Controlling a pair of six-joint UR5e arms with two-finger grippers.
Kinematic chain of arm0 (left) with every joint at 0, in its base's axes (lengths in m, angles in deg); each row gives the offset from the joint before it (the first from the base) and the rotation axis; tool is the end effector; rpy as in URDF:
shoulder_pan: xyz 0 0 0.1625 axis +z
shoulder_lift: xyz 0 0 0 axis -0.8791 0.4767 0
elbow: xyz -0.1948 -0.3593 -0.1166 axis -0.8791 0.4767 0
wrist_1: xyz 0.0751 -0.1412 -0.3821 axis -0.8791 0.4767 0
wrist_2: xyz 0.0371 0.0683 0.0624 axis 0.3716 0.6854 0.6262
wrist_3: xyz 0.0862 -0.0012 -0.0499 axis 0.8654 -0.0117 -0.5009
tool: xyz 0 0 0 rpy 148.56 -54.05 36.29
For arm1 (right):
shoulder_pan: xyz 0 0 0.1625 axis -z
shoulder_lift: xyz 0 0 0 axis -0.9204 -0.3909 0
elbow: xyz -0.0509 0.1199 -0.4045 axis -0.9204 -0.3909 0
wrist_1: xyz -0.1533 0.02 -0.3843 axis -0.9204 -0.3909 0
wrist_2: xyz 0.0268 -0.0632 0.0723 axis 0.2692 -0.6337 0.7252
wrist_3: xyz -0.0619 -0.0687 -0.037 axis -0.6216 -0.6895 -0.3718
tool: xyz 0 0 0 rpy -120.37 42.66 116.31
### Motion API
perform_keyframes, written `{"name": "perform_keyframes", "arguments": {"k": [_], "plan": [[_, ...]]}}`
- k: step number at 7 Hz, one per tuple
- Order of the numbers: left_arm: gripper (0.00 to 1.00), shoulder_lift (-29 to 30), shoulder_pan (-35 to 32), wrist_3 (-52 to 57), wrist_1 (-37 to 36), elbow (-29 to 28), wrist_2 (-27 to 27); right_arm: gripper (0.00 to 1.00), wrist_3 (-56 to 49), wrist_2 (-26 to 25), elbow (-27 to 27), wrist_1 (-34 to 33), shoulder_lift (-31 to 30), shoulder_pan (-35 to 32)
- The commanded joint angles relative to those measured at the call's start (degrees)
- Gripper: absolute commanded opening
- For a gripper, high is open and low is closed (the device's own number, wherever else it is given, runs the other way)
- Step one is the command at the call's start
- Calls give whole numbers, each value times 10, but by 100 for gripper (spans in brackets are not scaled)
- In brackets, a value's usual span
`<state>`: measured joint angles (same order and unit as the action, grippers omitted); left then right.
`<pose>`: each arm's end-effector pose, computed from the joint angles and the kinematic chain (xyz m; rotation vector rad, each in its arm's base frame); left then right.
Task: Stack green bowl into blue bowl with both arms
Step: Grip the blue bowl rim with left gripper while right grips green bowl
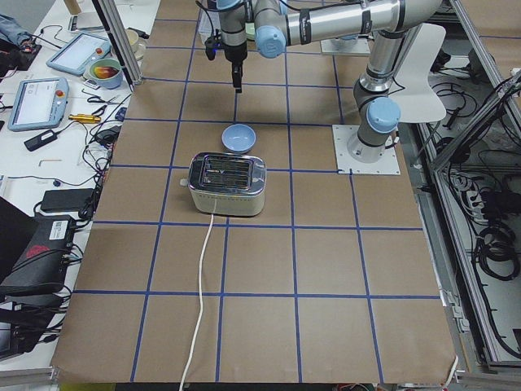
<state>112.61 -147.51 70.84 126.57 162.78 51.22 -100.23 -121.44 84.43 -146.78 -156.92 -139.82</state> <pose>-0.0949 -0.5235 0.3558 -0.0058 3.1234 0.0890 -0.0227 -0.5323 0.4335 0.0681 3.0803 0.1777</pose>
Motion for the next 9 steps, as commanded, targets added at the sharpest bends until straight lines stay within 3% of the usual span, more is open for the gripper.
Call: {"name": "perform_keyframes", "arguments": {"k": [1,2,3,5,6,7,8,9], "plan": [[100,47,5,4,-173,112,2,100,-86,-1,74,-123,32,33],[100,73,5,2,-179,118,4,100,-91,-1,99,-174,43,33],[90,88,5,2,-179,132,5,99,-94,1,132,-184,53,36],[19,108,5,2,-181,132,44,99,-136,2,176,-213,80,76],[0,109,5,1,-189,130,47,99,-138,3,187,-217,100,80],[0,110,-1,-1,-202,118,49,99,-136,4,189,-226,109,80],[0,110,-2,-1,-199,90,47,89,-137,5,190,-226,122,80],[0,111,-7,-4,-191,69,48,51,-136,4,193,-225,128,80]]}}
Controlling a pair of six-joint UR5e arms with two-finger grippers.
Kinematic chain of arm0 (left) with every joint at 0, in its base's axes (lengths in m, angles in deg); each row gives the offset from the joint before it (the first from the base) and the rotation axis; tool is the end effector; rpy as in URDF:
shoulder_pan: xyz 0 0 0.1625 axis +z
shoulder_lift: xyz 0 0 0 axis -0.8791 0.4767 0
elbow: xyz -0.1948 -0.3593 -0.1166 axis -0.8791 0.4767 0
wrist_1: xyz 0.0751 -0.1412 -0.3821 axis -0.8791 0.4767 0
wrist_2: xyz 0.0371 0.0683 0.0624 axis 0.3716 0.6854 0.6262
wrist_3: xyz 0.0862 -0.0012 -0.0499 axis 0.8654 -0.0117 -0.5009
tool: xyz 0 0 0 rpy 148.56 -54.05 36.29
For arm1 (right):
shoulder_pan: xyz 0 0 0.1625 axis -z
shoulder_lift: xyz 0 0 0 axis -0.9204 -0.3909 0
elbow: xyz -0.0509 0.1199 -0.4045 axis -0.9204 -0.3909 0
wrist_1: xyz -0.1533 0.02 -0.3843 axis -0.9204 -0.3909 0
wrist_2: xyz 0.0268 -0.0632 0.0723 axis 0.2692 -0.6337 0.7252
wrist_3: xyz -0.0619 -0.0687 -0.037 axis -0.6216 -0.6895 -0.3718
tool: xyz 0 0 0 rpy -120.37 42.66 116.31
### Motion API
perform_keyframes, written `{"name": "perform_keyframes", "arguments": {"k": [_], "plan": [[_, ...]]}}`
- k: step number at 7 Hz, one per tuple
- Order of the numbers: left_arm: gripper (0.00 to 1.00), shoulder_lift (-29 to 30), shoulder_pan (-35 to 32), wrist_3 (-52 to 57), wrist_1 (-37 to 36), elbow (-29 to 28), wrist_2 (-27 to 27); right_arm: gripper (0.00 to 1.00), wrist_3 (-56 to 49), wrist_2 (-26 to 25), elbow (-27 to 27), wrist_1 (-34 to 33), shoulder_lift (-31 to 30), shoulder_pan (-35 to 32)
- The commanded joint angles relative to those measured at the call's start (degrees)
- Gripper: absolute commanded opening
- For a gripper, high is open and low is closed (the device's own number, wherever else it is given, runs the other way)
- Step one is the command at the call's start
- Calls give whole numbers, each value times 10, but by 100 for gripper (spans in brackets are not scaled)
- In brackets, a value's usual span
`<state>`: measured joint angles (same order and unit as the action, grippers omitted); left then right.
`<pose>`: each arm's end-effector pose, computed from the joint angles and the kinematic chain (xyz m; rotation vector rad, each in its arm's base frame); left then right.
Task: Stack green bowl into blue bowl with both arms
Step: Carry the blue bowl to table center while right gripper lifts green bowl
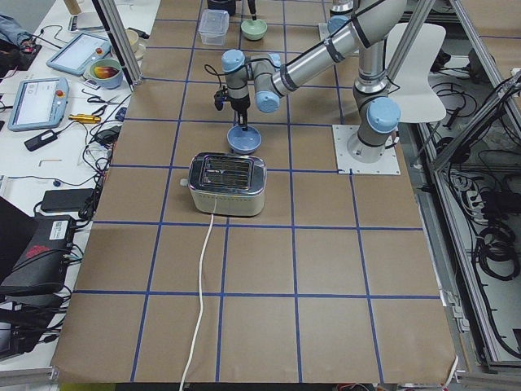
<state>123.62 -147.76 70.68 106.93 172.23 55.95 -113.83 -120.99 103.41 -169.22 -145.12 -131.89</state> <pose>-0.0882 -0.5340 0.2155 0.0013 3.0408 0.1164 -0.0921 -0.5178 0.2114 -0.0774 2.9729 0.3432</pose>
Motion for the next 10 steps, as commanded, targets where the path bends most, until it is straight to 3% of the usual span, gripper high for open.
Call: {"name": "perform_keyframes", "arguments": {"k": [1,2,5,6,8,10], "plan": [[0,-3,-31,-11,20,-42,2,34,1,1,9,-1,11,0],[0,-3,-79,-68,55,-73,1,0,2,1,17,-1,10,0],[0,34,-240,-252,71,-150,-49,0,4,-3,-23,16,2,0],[0,66,-277,-329,46,-163,-90,0,4,-2,-67,74,0,0],[0,102,-312,-356,21,-180,-86,0,2,10,-155,183,0,-7],[0,125,-312,-359,15,-191,-86,0,5,26,-167,187,0,-19]]}}
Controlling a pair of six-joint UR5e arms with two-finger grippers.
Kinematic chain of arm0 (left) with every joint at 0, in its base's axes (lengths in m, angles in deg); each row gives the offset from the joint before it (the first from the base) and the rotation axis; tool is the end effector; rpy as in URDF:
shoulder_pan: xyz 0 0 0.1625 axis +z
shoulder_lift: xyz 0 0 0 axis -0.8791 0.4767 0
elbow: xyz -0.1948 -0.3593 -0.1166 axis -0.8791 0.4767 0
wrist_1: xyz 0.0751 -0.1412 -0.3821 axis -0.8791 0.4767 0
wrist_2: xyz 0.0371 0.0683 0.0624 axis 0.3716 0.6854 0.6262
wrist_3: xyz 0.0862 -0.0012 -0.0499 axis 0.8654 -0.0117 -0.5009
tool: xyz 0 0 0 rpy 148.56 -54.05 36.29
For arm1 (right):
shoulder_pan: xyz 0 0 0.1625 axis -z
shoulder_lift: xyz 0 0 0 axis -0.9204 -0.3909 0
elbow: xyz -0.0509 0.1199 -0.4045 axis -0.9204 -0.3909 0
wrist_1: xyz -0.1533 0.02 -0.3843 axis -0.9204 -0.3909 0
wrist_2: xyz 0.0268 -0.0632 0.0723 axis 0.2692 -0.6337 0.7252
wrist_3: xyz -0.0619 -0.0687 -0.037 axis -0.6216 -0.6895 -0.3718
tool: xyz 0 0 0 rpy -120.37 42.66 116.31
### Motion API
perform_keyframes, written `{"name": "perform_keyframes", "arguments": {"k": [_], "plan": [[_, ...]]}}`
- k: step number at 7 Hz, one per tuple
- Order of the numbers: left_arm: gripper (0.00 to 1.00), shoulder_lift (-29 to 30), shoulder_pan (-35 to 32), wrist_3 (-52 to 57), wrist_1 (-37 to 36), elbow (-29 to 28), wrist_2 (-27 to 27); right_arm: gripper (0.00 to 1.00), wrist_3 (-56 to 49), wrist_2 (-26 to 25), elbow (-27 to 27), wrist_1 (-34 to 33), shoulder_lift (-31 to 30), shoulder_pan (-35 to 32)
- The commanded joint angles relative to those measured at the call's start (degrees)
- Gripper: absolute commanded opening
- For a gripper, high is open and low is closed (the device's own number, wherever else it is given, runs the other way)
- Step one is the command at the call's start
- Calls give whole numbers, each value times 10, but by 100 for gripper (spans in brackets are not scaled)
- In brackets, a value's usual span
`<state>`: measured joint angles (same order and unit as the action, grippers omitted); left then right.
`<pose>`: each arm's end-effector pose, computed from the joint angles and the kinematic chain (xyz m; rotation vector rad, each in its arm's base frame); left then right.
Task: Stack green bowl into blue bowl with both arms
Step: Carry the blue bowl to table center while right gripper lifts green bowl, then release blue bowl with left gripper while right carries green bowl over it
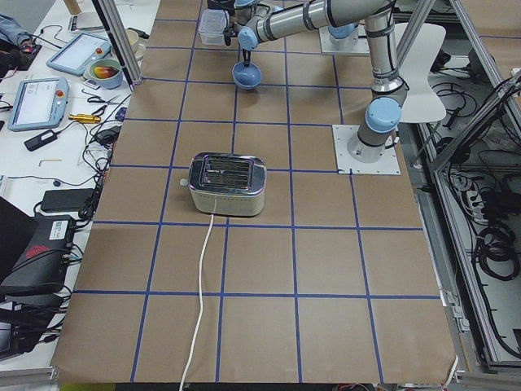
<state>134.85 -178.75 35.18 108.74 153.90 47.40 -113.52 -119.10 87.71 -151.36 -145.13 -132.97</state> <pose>-0.4158 -0.5068 0.2308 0.1251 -3.0882 -0.0050 -0.0985 -0.5639 0.3029 -0.0875 2.9262 0.3697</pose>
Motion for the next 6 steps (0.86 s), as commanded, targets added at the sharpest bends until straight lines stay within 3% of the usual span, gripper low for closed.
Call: {"name": "perform_keyframes", "arguments": {"k": [1,2,3,4,6], "plan": [[52,16,-4,-4,-3,-12,-1,0,15,23,-11,8,-1,-29],[100,-8,-5,0,0,-14,0,0,51,35,-12,6,-1,-42],[100,-28,5,9,7,-26,1,0,57,37,-12,6,-1,-56],[100,-55,33,96,36,-27,24,0,63,57,-12,5,-1,-72],[100,-141,150,270,136,-28,21,0,138,80,-12,-1,-2,-150]]}}
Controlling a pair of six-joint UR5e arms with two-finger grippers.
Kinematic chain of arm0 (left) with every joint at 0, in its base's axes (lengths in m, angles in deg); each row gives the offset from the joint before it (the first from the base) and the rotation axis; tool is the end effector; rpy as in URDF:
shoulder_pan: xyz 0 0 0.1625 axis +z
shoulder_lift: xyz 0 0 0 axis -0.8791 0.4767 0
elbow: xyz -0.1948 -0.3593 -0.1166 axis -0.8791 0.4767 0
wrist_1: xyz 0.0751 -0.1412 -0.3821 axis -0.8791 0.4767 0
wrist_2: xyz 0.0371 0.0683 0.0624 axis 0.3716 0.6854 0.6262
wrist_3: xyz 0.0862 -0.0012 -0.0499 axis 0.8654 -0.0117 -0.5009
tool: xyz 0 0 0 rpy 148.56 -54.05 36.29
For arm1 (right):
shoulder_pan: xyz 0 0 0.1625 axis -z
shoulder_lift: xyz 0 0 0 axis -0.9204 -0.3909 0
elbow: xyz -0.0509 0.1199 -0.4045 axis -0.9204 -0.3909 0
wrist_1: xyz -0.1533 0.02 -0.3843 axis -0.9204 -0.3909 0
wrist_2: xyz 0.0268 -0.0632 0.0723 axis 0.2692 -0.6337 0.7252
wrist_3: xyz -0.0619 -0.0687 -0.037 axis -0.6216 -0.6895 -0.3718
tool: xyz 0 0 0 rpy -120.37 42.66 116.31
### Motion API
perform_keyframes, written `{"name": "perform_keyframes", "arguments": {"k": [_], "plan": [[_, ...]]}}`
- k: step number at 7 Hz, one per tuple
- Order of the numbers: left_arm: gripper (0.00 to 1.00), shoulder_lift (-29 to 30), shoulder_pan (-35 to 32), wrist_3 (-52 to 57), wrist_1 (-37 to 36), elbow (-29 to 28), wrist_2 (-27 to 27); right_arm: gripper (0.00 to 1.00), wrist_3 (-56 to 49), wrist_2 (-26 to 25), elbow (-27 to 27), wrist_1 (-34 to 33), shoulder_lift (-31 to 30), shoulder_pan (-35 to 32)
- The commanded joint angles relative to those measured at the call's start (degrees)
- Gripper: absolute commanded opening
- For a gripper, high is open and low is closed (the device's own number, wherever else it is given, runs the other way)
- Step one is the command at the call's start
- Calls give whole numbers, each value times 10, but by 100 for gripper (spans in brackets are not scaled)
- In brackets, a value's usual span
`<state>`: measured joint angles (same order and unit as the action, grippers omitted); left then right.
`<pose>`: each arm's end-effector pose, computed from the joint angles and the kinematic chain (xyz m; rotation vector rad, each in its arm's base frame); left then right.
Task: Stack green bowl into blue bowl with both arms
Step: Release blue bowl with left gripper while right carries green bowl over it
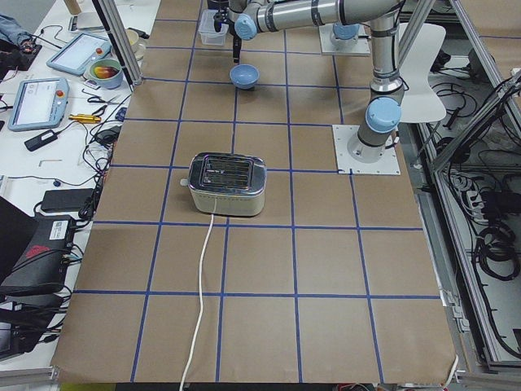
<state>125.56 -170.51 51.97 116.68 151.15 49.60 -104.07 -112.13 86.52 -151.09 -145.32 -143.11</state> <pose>-0.3287 -0.5432 0.3406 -0.1057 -3.1022 0.1360 0.0128 -0.5800 0.3149 -0.0784 2.8661 0.3276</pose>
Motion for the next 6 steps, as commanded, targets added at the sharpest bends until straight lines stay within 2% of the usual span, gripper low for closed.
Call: {"name": "perform_keyframes", "arguments": {"k": [1,3,4,6], "plan": [[100,-87,128,170,97,0,-2,0,113,12,1,-19,5,-111],[100,-146,182,253,162,0,3,0,246,77,2,-82,26,-191],[100,-167,217,289,200,5,1,0,283,78,6,-97,34,-225],[100,-183,226,285,204,-2,2,0,297,77,7,-109,66,-250]]}}
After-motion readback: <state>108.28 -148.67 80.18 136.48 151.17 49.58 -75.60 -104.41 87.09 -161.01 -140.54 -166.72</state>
